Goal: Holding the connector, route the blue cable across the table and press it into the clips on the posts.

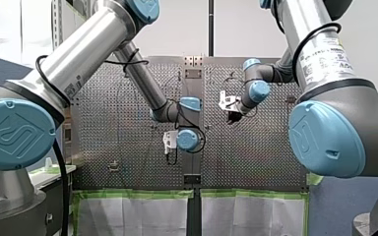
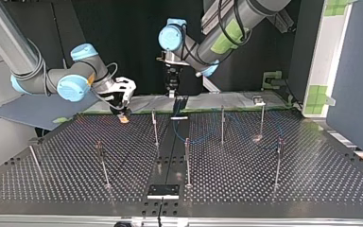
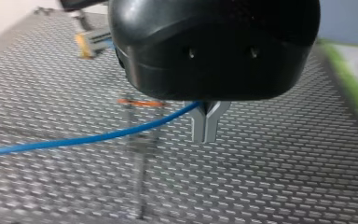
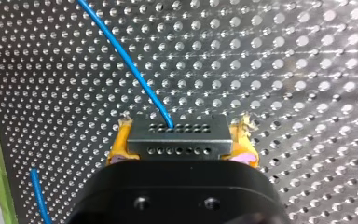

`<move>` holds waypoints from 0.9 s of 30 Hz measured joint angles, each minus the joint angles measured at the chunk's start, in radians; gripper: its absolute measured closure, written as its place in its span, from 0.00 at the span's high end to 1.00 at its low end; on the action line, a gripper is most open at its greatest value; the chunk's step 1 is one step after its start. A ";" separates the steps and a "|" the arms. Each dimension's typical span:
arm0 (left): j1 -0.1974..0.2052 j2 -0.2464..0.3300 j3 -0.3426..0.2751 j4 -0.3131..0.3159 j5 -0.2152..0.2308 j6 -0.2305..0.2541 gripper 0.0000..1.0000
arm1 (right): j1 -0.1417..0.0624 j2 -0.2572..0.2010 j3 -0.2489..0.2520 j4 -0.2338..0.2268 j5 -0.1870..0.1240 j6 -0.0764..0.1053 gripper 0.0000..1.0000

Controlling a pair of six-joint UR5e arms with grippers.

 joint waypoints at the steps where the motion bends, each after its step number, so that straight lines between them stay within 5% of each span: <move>1: 0.001 -0.001 -0.005 -0.006 0.002 -0.001 0.00 | -0.001 0.002 0.000 0.000 0.000 0.000 0.00; 16: 0.017 -0.004 0.087 -0.061 0.048 -0.007 0.00 | -0.009 0.036 0.002 -0.025 0.002 0.005 0.00; 27: 0.065 -0.009 0.120 -0.072 0.093 -0.018 0.00 | -0.044 0.047 0.001 -0.050 0.003 0.023 0.00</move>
